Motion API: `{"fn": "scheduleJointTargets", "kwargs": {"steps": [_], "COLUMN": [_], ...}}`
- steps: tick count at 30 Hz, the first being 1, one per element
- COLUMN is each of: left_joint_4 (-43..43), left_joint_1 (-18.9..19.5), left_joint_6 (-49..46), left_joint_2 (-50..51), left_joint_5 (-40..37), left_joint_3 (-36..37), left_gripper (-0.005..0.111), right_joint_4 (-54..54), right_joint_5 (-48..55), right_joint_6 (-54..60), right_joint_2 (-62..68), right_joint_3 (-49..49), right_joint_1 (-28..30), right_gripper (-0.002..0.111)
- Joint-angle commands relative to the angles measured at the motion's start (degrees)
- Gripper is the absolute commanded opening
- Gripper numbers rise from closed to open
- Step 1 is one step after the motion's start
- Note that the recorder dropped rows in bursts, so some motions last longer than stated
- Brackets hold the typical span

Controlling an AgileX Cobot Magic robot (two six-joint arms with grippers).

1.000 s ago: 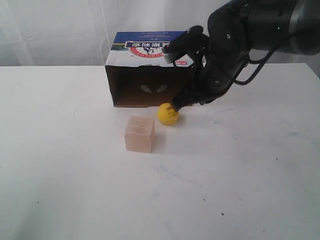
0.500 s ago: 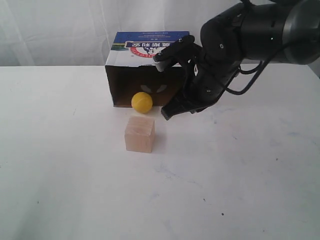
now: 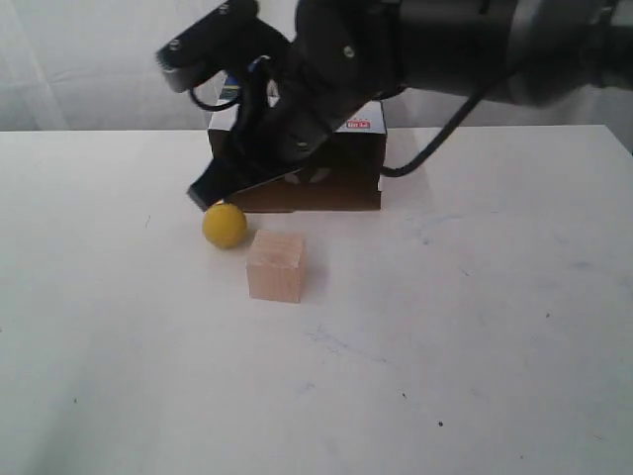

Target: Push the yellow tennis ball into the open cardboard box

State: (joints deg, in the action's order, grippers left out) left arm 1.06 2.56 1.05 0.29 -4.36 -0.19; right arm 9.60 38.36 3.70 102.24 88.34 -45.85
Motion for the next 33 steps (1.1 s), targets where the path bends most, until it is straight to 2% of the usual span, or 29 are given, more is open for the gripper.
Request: {"fn": "scheduleJointTargets", "kwargs": {"steps": [1,13,19,23,29,33], "left_joint_4": [0.3,0.3,0.3,0.3,0.3,0.3], "left_joint_1": [-0.5,-0.5,-0.5,-0.5,-0.5,-0.5], "left_joint_6": [0.0,0.0,0.0,0.0,0.0,0.0], "left_joint_2": [-0.3,-0.3,-0.3,-0.3,-0.3,-0.3], "left_joint_5": [0.0,0.0,0.0,0.0,0.0,0.0], "left_joint_3": [0.2,0.2,0.2,0.2,0.2,0.2], "left_gripper": [0.0,0.0,0.0,0.0,0.0,0.0], "right_joint_4": [-5.1,-12.3,-15.2,-15.8,-15.4,-14.4], "right_joint_5": [-0.7,-4.9,-9.4,-10.0,-1.3,0.8], "right_joint_6": [6.4,13.1,14.2,14.2,13.6,11.9], "right_joint_2": [6.5,33.0,42.3,46.3,46.8,45.6], "right_joint_3": [5.9,32.5,41.8,44.8,45.2,45.2], "right_joint_1": [-4.0,-6.1,-5.4,-4.8,-4.9,-4.9], "right_gripper": [0.0,0.0,0.0,0.0,0.0,0.0]}}
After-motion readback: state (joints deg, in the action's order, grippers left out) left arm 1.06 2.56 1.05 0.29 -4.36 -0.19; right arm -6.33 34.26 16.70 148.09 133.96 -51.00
